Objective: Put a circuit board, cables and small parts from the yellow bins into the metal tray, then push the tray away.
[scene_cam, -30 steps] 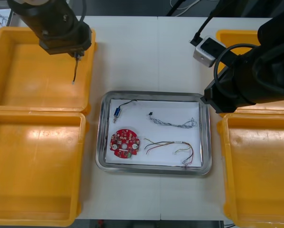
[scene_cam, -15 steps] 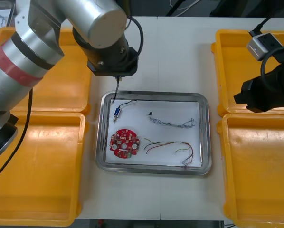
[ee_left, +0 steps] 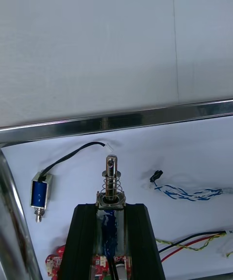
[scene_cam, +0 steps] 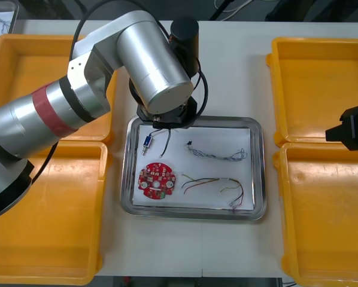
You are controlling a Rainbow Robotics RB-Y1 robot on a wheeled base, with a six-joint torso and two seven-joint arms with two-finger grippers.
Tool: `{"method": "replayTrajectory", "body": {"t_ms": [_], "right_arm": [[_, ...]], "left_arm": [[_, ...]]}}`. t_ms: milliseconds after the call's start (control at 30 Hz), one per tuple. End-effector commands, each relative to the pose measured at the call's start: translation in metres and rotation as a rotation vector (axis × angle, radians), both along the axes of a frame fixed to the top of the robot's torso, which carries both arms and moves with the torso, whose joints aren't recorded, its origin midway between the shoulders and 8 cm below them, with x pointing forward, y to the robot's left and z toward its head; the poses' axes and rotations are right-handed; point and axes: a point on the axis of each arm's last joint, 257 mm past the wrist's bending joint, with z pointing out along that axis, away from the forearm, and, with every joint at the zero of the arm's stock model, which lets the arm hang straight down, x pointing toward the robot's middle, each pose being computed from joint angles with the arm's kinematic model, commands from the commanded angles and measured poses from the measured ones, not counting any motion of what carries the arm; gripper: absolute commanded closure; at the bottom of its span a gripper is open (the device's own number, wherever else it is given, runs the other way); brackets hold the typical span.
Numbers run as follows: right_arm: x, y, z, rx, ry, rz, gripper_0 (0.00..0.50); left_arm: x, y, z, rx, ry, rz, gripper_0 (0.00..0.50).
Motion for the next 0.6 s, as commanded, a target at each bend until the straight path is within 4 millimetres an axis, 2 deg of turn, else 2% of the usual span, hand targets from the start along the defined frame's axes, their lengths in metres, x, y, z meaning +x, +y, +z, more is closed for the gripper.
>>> {"method": "replayTrajectory", "body": {"t_ms": [33, 300, 600], "right_arm": [[-0.007, -0.031, 0.003, -0.046, -0.012, -0.097, 0.000], [-0.019, -0.059, -0.022, -0.080, 0.056, -0.169, 0.000], [-0.028, -0.078, -0.031, -0.101, 0.106, -0.196, 0.000]], "left_arm": [[-0.010, -0.021, -0.019, -0.051, -0.012, 0.015, 0.500], [-0.017, -0.022, -0.050, -0.031, -0.013, -0.007, 0.500], [-0.019, -0.020, -0.067, -0.027, -0.017, -0.012, 0.500]]}}
